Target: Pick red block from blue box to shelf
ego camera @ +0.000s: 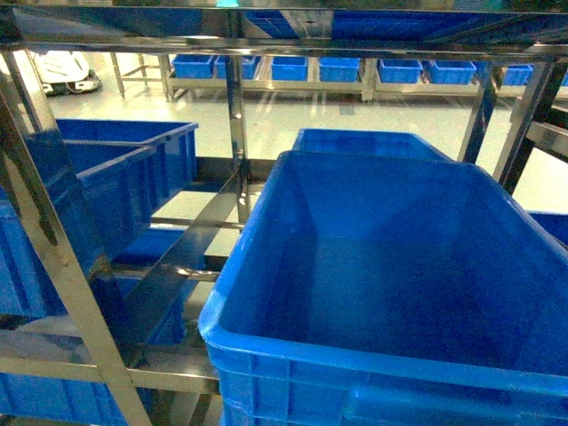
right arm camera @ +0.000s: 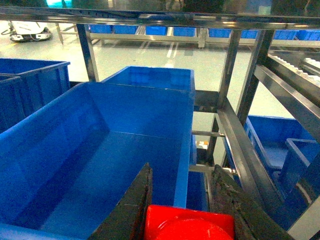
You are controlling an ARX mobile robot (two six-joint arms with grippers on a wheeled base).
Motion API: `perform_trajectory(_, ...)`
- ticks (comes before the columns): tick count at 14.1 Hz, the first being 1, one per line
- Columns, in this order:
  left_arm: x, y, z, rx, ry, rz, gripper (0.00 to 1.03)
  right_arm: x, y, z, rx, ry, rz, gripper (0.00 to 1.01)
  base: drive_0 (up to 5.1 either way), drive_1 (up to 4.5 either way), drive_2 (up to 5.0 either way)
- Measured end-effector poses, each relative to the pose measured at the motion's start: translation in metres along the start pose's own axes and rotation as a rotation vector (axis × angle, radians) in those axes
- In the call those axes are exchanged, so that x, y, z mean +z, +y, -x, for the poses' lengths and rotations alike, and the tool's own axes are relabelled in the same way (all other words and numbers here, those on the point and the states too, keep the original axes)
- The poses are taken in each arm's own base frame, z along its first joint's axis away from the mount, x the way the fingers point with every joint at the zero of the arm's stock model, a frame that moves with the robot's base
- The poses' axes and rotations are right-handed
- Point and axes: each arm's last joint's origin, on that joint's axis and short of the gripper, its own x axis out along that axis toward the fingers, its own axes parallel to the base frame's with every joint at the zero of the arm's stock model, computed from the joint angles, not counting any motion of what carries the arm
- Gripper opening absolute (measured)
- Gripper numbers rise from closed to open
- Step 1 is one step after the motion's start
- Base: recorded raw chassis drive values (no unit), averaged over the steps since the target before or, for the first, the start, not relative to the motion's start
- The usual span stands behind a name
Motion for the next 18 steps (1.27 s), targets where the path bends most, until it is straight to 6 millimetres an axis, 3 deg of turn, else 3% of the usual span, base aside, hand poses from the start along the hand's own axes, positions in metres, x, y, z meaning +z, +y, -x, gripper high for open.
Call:
perform_trajectory(7,0.000,0.000,0.000,0.000,0.000,0.000,0.98,0.000,0.000,0.000,0.000,0.000,0.000,0.28,0.0,0.00,0.0)
perform_trajectory(9,0.000,0.000,0.000,0.000,0.000,0.000,0.98,-0.008,0.005,-0.005,0.021,0.025,-0.011,0.28,0.0,0.00,0.0)
perform_trajectory(11,0.000,0.000,0.000,0.000,0.000,0.000,0.98,-0.029,0.020,-0.025,0.109,0.130,-0.050,0.28,0.0,0.00,0.0)
perform_trajectory(14,0.000,0.000,0.000,0.000,0.000,0.000,0.98,-0.015,0.046,-0.065,0.172,0.050,-0.040,0.28,0.0,0.00,0.0)
perform_trajectory(15,0.000,0.000,0.000,0.000,0.001,0.000,0.98,-0.022,0.054,-0.087,0.180,0.111,-0.013,0.28,0.0,0.00,0.0)
perform_trajectory(18,0.000,0.000,0.000,0.000,0.001,0.000,0.98,-0.037,0.058,-0.103,0.183,0.164,-0.008,0.28,0.0,0.00,0.0)
